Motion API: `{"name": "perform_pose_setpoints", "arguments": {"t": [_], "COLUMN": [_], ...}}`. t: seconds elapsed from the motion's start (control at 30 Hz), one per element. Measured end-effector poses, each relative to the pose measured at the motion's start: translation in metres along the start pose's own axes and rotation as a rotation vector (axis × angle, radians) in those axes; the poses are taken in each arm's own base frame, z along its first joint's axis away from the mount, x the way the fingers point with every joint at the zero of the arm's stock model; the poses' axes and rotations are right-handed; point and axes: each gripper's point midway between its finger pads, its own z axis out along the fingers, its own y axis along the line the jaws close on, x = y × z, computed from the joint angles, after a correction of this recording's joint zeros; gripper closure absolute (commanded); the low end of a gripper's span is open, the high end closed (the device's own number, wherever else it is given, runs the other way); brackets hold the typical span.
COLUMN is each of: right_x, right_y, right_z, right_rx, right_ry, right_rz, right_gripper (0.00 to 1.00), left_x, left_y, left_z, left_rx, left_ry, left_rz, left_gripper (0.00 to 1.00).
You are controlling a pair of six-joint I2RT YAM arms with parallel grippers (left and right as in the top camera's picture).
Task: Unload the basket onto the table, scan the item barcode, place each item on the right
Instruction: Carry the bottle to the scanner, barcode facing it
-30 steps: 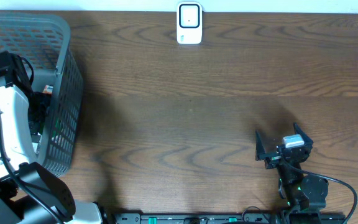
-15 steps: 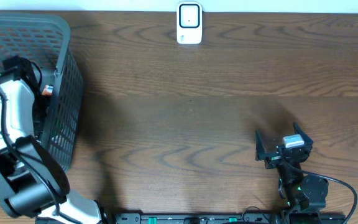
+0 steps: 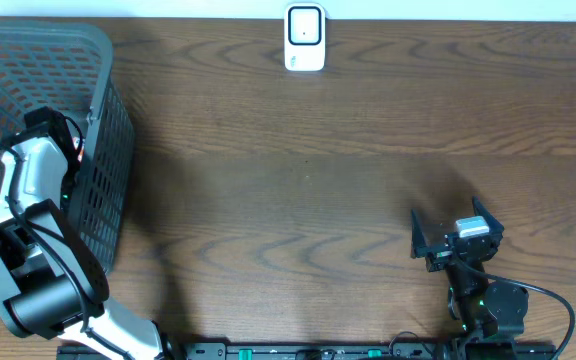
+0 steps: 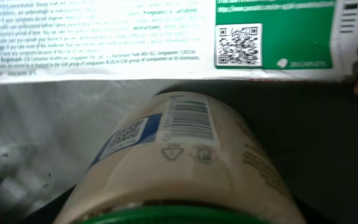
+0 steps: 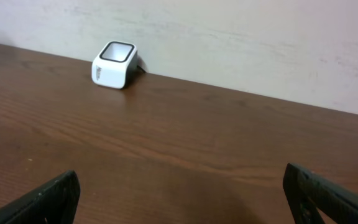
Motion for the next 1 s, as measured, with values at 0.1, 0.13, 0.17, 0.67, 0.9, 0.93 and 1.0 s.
{"name": "perform_pose_setpoints", "arguments": {"t": [0.1,0.13,0.17,0.67,0.9,0.93,1.0], "right_x": [0.0,0.0,0.0,0.0,0.0,0.0,0.0], "right_y": [0.0,0.0,0.0,0.0,0.0,0.0,0.0], "right_z": [0.0,0.0,0.0,0.0,0.0,0.0,0.0], "right_rx": [0.0,0.0,0.0,0.0,0.0,0.0,0.0], "right_ry": [0.0,0.0,0.0,0.0,0.0,0.0,0.0], "right_rz": [0.0,0.0,0.0,0.0,0.0,0.0,0.0], "right_gripper": [0.01,0.01,0.01,0.01,0.01,0.01,0.01], "left_x": [0.0,0.0,0.0,-0.016,0.016,0.025,0.047], "left_y": [0.0,0.0,0.0,-0.003,0.004,0.005,0.006], "left_z": [-0.001,-0.001,-0.001,-0.167,-0.315,-0.33,-0.352], "left_rx": [0.002,0.002,0.002,0.331,0.846,0.912,1.026], "left_ry": [0.0,-0.001,-0.001,-0.211,-0.365,-0.363,-0.334], "left_rz": [0.005,0.01,0.018,0.088,0.131,0.147,0.195], "left_gripper": [0.45,0.45,0.45,0.41,0.37,0.37,0.36]}}
